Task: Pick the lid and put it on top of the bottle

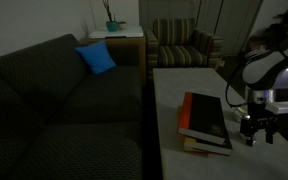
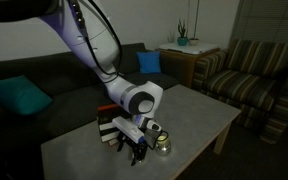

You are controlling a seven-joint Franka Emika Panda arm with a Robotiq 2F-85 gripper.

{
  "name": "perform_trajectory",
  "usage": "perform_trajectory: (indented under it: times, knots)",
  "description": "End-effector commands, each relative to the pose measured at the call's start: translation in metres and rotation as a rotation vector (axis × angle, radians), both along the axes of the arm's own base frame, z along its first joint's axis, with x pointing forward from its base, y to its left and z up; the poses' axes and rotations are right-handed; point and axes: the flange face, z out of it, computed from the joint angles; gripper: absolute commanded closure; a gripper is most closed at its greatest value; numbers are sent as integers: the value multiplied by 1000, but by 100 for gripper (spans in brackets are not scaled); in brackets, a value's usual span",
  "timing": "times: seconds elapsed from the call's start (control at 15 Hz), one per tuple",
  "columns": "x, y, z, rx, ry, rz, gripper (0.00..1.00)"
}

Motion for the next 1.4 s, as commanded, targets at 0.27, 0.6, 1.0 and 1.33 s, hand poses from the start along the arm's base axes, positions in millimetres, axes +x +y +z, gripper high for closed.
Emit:
perform_trajectory:
  times: [0.27, 0.6, 1.0, 1.33]
  knots:
    - [-9, -10, -10, -18, -37, -24, 0]
    - [-3, -4, -3, -57, -60, -9, 0]
    - [16, -4, 1, -111, -170, -76, 0]
    - [15, -16, 1, -74, -173, -95, 0]
